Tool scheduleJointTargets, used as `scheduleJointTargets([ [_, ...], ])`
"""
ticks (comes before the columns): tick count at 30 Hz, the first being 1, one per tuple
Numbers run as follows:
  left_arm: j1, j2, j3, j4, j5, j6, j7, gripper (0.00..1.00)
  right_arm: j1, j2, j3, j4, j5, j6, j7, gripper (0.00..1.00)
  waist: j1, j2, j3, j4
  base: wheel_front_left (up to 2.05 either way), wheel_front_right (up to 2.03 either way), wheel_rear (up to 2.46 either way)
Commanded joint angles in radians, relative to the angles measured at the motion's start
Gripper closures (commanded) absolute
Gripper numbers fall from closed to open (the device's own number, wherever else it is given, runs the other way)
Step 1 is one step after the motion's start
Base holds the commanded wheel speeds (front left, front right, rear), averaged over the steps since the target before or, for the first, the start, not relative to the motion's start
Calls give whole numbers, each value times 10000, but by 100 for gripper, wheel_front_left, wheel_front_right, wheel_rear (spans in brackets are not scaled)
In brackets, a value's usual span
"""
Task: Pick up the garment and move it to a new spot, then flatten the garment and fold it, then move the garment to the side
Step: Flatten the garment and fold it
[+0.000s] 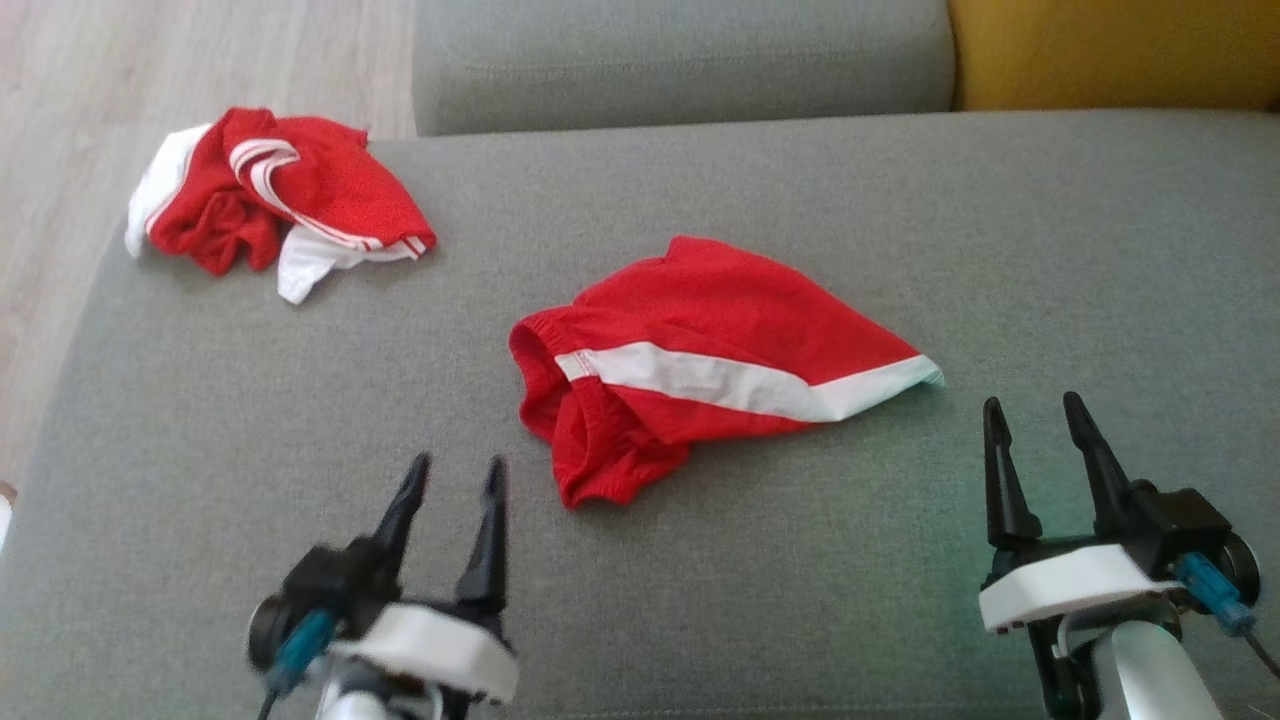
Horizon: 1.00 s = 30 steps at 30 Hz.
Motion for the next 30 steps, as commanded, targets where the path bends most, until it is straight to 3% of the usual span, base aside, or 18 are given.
scheduleJointTargets([
  [1,-914,-64,129,-118,84,-133,-57,0,-380,-37,240,-260,72,65,-26,0,0,0,166,-20,0,0,0],
  [10,-3068,-75,-340,1593,-575,-692,1328,0,-811,-37,339,-229,118,65,-26,0,0,0,1006,-288,0,0,0],
  [19,-4307,-79,-266,2846,-1638,-633,2234,0,-1063,-37,366,-228,224,65,-26,0,0,0,1485,-610,0,0,0],
  [29,-5054,-80,-375,3798,-2162,-552,2223,0,-1170,-37,384,-278,302,65,-26,0,0,0,1758,-960,0,0,0],
  [30,-5087,-80,-379,3865,-2182,-556,2211,12,-1171,-37,385,-284,309,65,-26,0,0,0,1769,-981,0,0,0],
])
